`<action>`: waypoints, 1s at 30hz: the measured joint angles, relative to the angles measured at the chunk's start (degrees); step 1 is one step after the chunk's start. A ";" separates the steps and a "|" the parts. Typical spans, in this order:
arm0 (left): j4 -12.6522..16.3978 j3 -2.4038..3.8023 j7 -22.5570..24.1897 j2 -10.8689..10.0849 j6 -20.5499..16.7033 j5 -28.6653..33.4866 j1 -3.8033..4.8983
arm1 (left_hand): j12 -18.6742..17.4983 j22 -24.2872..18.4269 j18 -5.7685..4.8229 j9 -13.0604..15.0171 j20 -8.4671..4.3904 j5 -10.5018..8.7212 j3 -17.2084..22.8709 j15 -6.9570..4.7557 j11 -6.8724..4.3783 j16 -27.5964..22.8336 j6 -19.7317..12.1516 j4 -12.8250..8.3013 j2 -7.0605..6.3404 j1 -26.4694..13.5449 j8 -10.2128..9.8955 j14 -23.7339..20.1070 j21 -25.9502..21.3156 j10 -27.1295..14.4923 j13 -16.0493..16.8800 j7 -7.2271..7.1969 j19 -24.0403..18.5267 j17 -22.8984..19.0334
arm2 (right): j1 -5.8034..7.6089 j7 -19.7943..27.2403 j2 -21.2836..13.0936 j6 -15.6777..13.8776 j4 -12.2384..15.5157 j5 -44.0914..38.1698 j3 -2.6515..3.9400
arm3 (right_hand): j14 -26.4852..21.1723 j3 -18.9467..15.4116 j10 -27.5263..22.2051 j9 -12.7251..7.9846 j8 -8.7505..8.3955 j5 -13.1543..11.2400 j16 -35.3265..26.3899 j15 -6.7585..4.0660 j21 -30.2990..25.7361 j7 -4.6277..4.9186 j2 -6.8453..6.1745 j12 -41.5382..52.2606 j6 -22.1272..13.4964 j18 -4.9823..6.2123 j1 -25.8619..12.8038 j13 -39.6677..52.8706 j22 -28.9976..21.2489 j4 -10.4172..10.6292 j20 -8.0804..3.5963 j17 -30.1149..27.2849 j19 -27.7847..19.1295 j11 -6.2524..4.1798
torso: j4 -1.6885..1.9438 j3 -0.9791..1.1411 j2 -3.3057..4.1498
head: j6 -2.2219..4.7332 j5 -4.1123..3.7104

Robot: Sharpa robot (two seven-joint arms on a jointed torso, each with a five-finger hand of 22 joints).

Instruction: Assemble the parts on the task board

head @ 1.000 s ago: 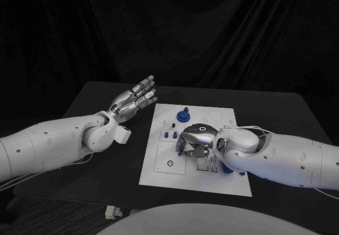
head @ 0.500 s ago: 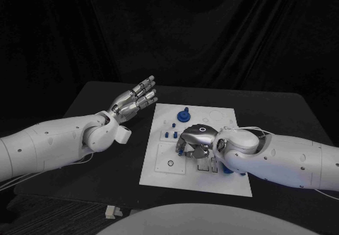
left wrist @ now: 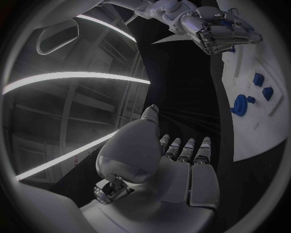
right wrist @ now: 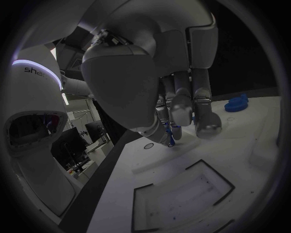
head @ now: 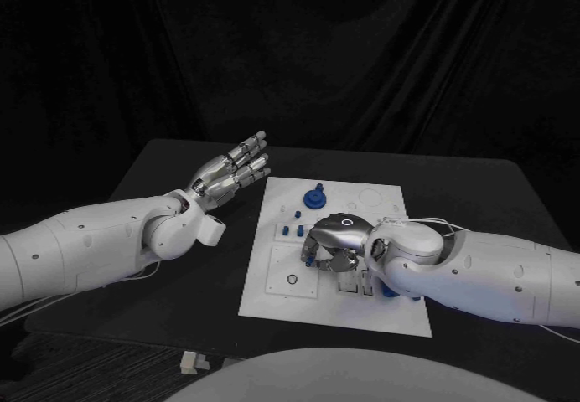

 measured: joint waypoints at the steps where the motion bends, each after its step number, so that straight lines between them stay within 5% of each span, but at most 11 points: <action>1: -0.03 0.00 -0.07 0.00 0.02 0.00 0.00 | 0.00 -0.02 0.00 0.00 0.00 0.00 0.00 0.00 0.00 0.00 0.00 0.00 0.03 -0.03 0.00 0.00 0.00 0.00 -0.01 0.00 0.00 0.00 | 0.00 0.00 0.02 0.00 0.00 0.00 -0.01 | 0.00 0.00 0.00 0.00 0.00 0.00 0.00 0.00 0.00 0.00 0.00 0.00 0.00 0.00 0.00 0.00 0.00 0.00 0.00 0.00 0.00 0.00 | 0.00 0.00 0.00 | 0.00 0.00; 30: -0.62 0.00 -1.19 0.35 0.56 0.00 -0.11 | 0.00 0.00 0.00 0.05 0.00 1.33 0.56 0.20 0.00 0.00 0.20 -1.50 0.70 0.21 0.22 -0.21 0.00 0.00 -0.03 0.62 0.00 0.00 | -0.13 0.01 0.35 0.12 -0.04 -0.04 -0.12 | 0.00 0.17 0.00 0.01 0.00 -0.51 -0.21 0.00 -0.51 0.00 -0.38 -0.41 0.00 0.00 -0.39 0.01 0.03 0.17 0.21 -0.31 -0.21 0.00 | 0.09 -0.01 -0.05 | 0.00 0.32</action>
